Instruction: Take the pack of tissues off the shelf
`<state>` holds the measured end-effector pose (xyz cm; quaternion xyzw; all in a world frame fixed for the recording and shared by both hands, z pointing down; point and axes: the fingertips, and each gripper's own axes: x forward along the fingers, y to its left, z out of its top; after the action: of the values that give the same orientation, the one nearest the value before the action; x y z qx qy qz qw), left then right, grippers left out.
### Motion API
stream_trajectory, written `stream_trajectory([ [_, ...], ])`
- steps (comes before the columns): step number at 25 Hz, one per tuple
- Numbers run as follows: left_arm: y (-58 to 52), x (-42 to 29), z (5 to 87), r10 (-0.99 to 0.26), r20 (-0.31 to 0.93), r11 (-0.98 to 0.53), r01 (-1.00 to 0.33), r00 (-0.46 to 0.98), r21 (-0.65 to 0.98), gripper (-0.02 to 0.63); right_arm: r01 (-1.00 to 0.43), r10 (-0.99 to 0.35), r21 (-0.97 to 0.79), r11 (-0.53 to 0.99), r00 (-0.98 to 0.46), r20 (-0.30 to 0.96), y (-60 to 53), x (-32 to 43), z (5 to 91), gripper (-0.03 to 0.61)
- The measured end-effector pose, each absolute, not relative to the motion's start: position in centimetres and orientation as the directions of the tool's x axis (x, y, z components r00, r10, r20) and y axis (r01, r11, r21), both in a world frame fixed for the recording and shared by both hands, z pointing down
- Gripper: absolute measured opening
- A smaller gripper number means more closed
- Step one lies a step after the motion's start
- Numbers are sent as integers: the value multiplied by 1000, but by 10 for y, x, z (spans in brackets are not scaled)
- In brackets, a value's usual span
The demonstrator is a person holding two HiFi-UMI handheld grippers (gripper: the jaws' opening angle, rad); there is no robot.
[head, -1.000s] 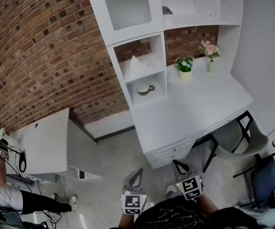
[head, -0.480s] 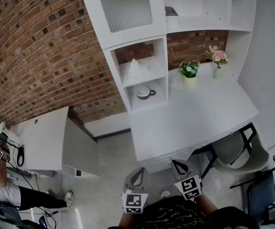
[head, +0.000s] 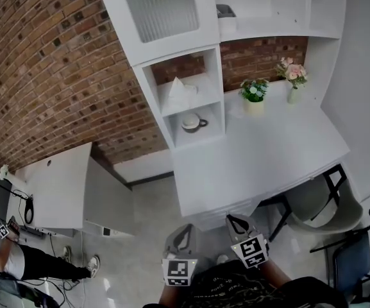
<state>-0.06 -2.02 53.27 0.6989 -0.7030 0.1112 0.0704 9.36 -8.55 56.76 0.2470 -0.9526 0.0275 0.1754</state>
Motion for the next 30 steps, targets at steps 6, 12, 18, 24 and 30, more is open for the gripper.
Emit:
stream_trajectory([
  [6, -26, -5, 533, -968, 249, -8, -998, -7, -60, 9, -494, -473, 27, 869, -812, 343, -93, 91, 567, 5],
  [12, -35, -21, 536, -968, 250, -12, -999, 1, -45, 9, -499, -476, 22, 867, -812, 339, -104, 74, 564, 5],
  [18, -56, -49, 537, -969, 244, -37, -999, 27, -34, 9, -519, -498, 33, 854, -798, 339, -122, 47, 561, 5],
  [24, -89, -80, 530, -973, 223, -75, -997, 67, -27, 9, -541, -526, 57, 839, -778, 344, -151, 20, 555, 5],
  [30, -122, -114, 525, -974, 202, -107, -994, 101, -19, 9, -571, -565, 85, 816, -760, 322, -180, -10, 541, 5],
])
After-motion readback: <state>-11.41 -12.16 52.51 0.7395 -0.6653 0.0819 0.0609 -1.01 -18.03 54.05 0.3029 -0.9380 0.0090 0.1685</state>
